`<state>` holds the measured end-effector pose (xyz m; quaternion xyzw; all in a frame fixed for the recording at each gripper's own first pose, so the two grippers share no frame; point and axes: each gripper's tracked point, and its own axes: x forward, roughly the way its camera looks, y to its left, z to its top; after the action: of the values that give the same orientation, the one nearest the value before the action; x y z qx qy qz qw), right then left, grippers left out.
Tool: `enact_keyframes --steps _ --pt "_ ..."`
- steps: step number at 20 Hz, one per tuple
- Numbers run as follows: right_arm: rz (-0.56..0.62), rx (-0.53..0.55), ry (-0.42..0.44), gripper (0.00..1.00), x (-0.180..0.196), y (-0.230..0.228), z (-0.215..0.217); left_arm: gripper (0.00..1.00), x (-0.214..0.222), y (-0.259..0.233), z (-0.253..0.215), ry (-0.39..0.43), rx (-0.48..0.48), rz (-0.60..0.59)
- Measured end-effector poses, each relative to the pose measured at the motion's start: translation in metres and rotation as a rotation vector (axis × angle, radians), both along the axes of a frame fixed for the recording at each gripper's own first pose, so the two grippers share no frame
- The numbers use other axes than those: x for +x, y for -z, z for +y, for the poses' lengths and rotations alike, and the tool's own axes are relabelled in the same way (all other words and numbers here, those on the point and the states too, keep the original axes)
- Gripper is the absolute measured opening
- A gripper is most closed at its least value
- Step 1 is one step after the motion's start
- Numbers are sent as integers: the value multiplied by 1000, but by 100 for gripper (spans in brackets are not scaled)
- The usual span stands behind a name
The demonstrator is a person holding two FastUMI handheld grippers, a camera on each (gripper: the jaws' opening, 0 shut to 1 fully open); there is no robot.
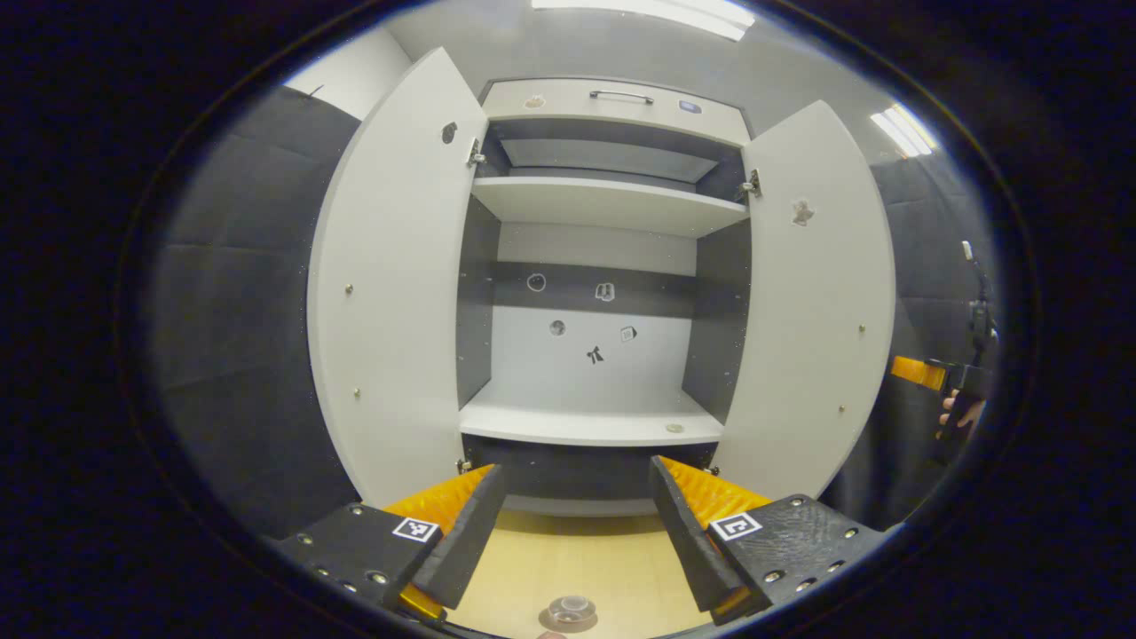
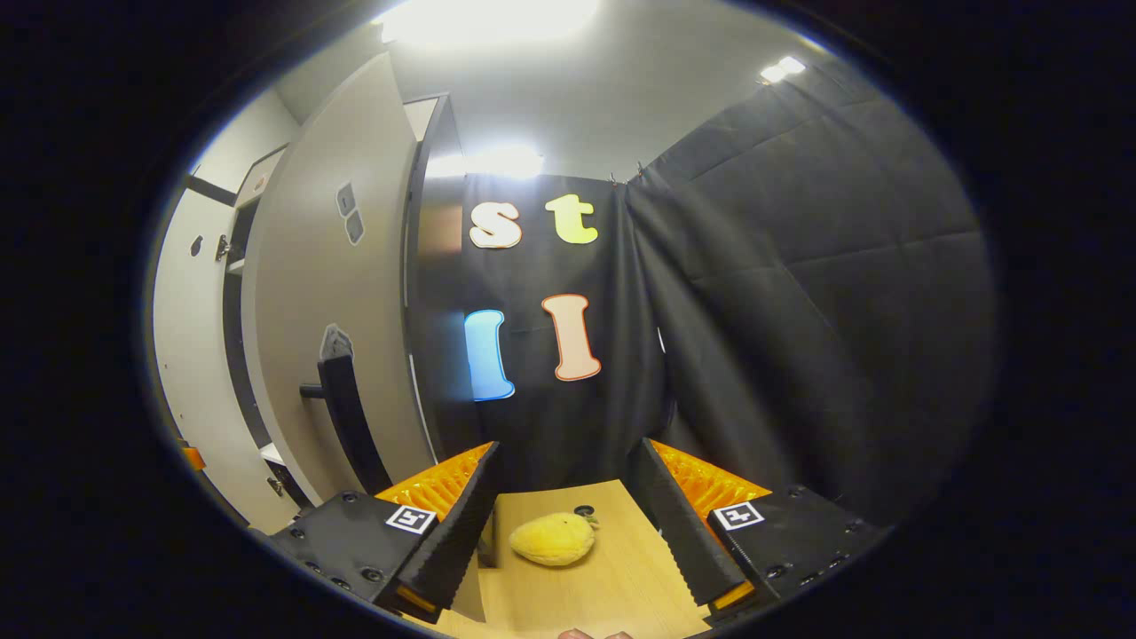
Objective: Grasp the bottle in the cabinet with the left hand and place it on the coaster, then close the right door with the right hand and the left door with the left hand.
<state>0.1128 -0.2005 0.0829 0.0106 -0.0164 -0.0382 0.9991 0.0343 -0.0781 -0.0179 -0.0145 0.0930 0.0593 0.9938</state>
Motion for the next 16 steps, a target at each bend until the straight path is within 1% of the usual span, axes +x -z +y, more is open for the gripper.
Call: enact_keyframes --steps 4,7,11,12,13,15,16 --pt "10 40 -65 98 15 -12 6 94 8 -13 13 -73 -33 -17" --pt "25 63 -142 98 25 -20 22 94 10 -23 24 -116 -1 -21" --pt "30 31 -207 98 35 -25 37 94 7 -34 31 -172 32 -41" --pt "36 19 -223 98 36 -24 41 92 5 -33 32 -185 35 -43" --pt "40 10 -238 98 37 -22 45 94 4 -34 34 -198 41 -46" --pt "44 10 -266 98 38 -21 53 94 4 -31 36 -214 43 -41" --pt "46 17 -293 98 37 -21 62 94 3 -29 35 -212 37 -39"
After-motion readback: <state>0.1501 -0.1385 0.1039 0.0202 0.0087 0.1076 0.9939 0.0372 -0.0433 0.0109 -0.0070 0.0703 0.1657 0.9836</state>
